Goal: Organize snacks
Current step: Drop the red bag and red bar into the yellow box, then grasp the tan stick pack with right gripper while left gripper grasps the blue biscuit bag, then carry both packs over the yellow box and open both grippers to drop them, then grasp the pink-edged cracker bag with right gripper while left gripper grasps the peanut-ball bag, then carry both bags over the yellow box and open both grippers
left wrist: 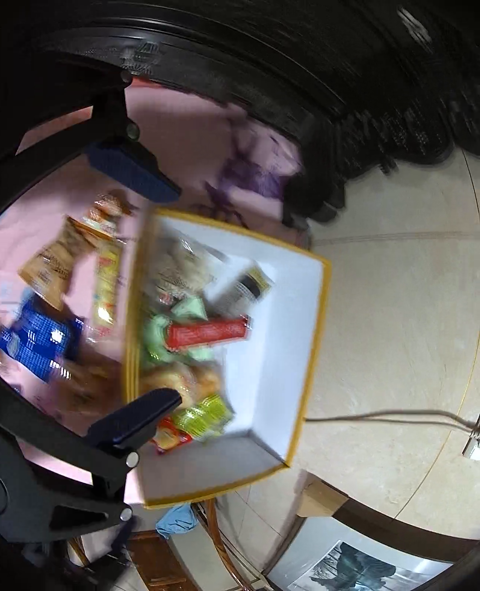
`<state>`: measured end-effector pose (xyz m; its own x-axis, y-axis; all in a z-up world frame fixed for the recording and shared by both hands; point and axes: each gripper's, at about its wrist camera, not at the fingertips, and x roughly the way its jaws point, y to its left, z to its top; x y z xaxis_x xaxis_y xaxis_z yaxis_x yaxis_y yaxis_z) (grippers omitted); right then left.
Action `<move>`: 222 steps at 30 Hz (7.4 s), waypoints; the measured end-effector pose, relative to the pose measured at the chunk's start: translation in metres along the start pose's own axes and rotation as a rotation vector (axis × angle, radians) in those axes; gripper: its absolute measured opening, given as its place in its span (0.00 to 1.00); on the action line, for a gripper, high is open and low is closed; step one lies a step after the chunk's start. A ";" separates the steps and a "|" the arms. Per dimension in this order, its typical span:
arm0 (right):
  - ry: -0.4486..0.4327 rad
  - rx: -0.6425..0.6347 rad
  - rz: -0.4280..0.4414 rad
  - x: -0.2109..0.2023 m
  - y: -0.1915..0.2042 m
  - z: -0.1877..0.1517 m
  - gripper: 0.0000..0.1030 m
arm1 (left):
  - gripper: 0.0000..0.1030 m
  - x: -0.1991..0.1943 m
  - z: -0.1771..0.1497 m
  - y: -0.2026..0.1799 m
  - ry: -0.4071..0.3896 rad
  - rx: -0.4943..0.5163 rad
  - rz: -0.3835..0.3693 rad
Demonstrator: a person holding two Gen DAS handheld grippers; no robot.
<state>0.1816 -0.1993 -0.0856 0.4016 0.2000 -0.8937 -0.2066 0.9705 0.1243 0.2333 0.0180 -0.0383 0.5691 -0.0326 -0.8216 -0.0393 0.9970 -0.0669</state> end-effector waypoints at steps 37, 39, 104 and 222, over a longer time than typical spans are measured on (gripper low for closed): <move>0.104 0.210 0.097 0.041 -0.007 -0.115 0.29 | 0.98 0.082 -0.155 -0.071 0.319 0.365 -0.069; 0.104 0.211 0.096 0.039 -0.011 -0.115 0.29 | 0.98 0.093 -0.160 -0.075 0.337 0.377 -0.072; -0.326 0.137 -0.043 -0.035 0.002 0.148 0.79 | 0.91 0.006 0.090 -0.028 -0.023 0.058 -0.019; -0.289 0.130 0.042 -0.035 0.010 0.130 0.48 | 0.34 -0.002 0.062 -0.039 -0.003 0.045 0.013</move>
<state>0.2817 -0.1788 0.0027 0.6357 0.2524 -0.7295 -0.1204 0.9659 0.2293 0.2848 -0.0161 0.0017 0.5715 -0.0194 -0.8204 -0.0099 0.9995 -0.0305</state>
